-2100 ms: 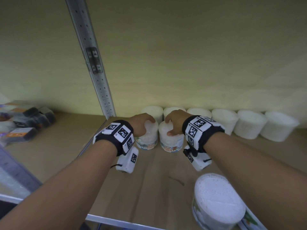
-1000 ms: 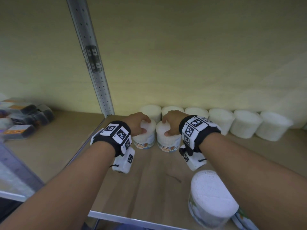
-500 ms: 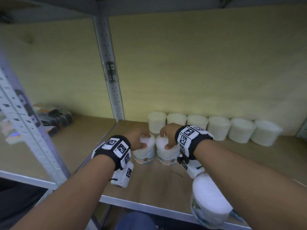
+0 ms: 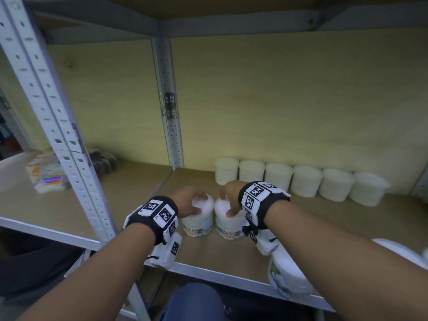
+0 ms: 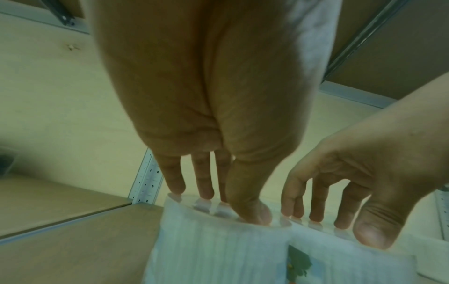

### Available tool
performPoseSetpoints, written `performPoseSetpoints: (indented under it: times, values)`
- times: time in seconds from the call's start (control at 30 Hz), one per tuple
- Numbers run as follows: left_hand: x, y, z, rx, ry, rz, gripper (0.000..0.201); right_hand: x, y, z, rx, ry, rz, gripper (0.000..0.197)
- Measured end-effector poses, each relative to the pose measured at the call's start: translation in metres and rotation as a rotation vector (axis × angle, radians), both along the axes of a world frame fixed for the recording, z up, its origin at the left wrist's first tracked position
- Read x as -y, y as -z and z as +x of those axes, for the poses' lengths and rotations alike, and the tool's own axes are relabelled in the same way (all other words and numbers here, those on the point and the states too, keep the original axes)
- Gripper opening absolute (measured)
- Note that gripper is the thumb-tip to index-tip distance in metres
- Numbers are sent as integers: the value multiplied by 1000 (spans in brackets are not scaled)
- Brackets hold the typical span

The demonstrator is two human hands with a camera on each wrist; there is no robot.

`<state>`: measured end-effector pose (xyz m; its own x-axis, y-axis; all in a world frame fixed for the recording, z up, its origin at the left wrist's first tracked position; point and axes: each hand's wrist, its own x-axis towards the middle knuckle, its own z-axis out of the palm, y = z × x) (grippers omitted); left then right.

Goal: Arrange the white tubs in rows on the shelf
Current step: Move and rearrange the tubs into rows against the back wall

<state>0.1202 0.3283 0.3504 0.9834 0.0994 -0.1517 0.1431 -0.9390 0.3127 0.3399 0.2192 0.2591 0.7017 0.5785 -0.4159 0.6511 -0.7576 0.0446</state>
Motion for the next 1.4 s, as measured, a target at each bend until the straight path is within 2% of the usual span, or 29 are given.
performPoseSetpoints:
  times: [0.03,0.07,0.17,0.33,0.63,0.93,1.17,1.4]
  values:
    - [0,1,-3,-3,4,-5,44,5,-18,-23,9,10,-31,85]
    - [-1,1,-7,-5,12,-10,44,16,-54,-69,45,-19,-53,81]
    - [0,0,-16,-9,44,-4,45,32,-97,-132,105,-79,-19,65]
    - [2,2,-33,2,74,10,44,50,-117,-178,69,-86,-23,63]
    - [20,7,-52,18,117,-11,45,79,-124,-208,-7,-69,1,61]
    - [36,7,-56,42,124,-47,46,110,-124,-215,-30,-21,82,61]
    - [68,6,-54,223,122,-68,38,155,-134,-215,-7,94,149,53]
    - [94,20,-48,126,91,39,39,189,-125,-218,-74,145,119,56]
